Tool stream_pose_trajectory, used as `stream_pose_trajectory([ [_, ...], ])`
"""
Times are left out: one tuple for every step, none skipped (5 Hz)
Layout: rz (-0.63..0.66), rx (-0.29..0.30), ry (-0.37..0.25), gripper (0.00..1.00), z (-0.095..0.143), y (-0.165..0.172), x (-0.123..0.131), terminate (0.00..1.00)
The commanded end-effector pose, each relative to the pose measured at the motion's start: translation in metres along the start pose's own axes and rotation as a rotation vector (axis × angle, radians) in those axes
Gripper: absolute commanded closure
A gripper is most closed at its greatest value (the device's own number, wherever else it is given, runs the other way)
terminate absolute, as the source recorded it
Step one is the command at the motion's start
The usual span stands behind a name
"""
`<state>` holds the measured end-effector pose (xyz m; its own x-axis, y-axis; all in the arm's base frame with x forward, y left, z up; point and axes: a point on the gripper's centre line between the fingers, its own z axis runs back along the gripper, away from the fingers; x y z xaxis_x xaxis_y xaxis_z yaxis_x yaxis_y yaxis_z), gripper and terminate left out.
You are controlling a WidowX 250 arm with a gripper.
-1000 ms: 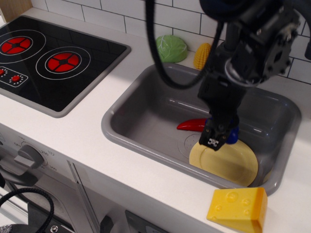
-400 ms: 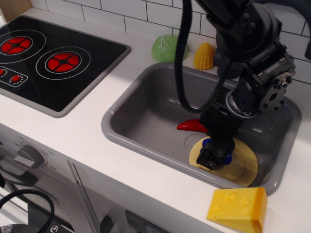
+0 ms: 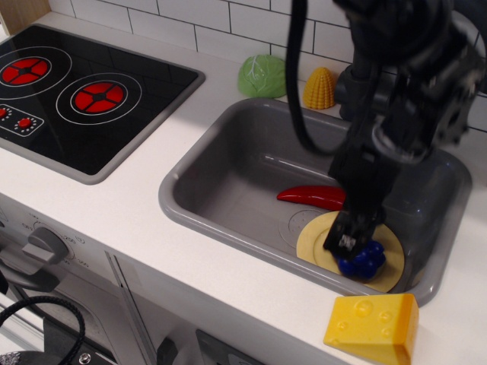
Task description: Put blueberries on plate sink
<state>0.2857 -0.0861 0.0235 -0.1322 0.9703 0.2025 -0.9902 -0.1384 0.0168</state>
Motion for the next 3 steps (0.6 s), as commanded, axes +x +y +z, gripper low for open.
stream_pose_trajectory([
  [0.02, -0.109, 0.042, 0.0, 0.0668, -0.0193, 0.031, 0.0],
  [0.02, -0.109, 0.042, 0.0, 0.0668, -0.0193, 0.031, 0.0],
  [0.02, -0.109, 0.042, 0.0, 0.0668, -0.0193, 0.031, 1.0],
])
